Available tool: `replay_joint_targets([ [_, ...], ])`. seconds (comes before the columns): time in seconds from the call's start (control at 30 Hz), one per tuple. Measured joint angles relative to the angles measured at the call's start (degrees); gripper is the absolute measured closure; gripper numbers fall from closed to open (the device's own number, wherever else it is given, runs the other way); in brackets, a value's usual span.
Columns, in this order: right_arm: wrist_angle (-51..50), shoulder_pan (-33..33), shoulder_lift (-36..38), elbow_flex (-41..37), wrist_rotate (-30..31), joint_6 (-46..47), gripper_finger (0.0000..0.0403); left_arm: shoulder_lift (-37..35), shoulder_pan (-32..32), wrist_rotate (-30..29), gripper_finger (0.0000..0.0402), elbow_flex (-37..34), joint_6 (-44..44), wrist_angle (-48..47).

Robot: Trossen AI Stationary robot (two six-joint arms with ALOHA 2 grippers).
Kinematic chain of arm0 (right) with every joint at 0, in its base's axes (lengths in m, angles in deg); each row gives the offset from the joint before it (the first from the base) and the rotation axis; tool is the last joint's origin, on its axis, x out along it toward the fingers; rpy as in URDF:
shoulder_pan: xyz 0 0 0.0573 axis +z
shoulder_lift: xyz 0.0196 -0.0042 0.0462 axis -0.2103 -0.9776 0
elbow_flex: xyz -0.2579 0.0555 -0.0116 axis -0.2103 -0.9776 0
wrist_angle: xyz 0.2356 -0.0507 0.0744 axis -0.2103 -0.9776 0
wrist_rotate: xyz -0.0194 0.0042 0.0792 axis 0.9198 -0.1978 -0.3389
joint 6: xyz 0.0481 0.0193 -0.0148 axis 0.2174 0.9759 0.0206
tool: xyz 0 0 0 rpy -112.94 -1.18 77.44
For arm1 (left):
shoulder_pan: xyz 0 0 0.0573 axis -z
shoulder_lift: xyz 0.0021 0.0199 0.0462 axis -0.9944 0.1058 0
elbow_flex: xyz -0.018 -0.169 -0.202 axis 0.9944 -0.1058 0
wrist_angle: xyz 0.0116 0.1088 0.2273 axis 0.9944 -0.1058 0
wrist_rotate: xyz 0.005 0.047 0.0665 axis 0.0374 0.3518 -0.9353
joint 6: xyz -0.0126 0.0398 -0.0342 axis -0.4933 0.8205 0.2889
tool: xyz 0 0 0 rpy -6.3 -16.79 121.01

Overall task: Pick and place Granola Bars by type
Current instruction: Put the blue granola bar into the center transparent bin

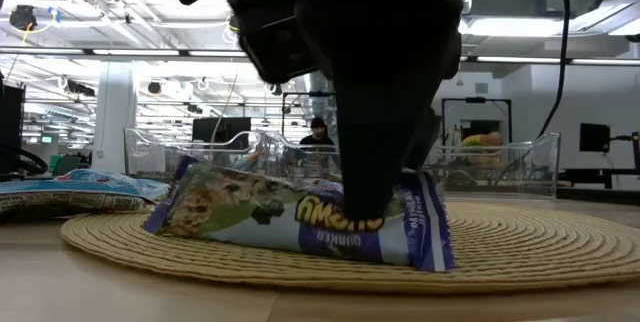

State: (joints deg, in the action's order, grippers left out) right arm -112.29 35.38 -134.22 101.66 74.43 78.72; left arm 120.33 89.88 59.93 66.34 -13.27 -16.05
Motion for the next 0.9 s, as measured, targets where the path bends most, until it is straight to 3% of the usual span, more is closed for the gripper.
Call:
replay_joint_targets([
  [0.2,-0.4,-0.1,-0.4,0.6,0.1,-0.5,0.0243,0.0,0.0,0.0,0.0258,0.0,0.0,0.1],
  [0.43,0.1,-0.5,-0.3,0.6,-2.0,-0.6,0.0337,0.0,0.0,-1.4,0.0258,0.0,-0.1,0.1],
  [0.57,-0.3,-1.4,0.8,1.0,-1.8,-0.9,0.0370,0.0,0.0,-1.4,0.0258,0.0,-0.6,1.1],
  [0.9,-3.6,-8.8,11.1,1.5,3.1,-5.1,0.0376,-2.2,-0.3,-3.2,0.0258,0.0,-3.2,5.5],
])
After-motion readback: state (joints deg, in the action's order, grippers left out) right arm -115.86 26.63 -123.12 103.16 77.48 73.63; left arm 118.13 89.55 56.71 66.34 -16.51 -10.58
